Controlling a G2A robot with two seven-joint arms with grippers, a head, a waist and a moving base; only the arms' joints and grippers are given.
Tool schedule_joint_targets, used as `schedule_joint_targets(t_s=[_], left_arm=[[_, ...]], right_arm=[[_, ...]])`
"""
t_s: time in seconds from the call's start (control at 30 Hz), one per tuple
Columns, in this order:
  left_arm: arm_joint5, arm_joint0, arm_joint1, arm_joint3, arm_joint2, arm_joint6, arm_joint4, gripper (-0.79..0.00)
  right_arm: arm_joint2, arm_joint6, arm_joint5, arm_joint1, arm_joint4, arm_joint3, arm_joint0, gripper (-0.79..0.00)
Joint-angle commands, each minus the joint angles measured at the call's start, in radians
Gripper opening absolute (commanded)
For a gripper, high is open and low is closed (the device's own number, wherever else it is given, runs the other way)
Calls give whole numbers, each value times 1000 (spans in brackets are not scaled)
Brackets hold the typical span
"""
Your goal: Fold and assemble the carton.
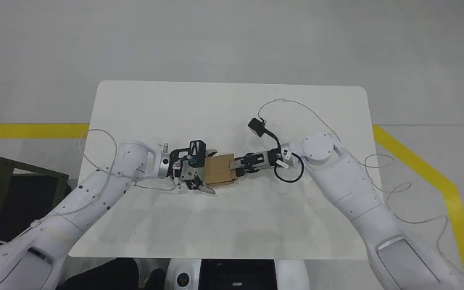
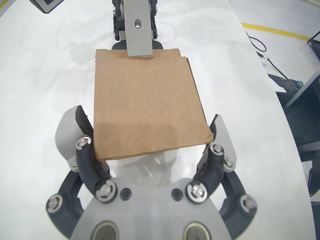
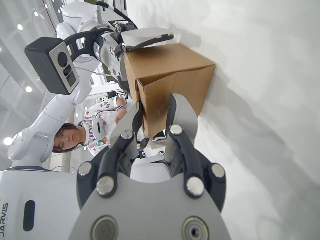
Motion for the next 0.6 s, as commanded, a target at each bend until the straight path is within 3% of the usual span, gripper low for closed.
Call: schedule_joint_targets(t_s=[0.0, 0.27, 0.33, 0.37, 0.43, 0.57], left_arm=[[0, 0, 1, 0, 2, -1, -1, 0], [0, -4, 2, -1, 9, -5, -7, 0], [0, -5, 2, -1, 11, -5, -9, 0], [0, -6, 2, -1, 12, -5, -10, 0], [0, -7, 2, -1, 13, -6, -11, 0], [0, -9, 2, -1, 15, -7, -13, 0]], right_arm=[[8, 1, -1, 3, -1, -1, -3, -539], [59, 4, 6, 24, -7, -41, -33, -523], [70, 2, 17, 30, -18, -56, -43, -554], [75, 0, 24, 33, -24, -61, -48, -606], [82, 0, 35, 38, -32, -73, -58, -785], [81, 6, 52, 41, -39, -91, -71, -785]])
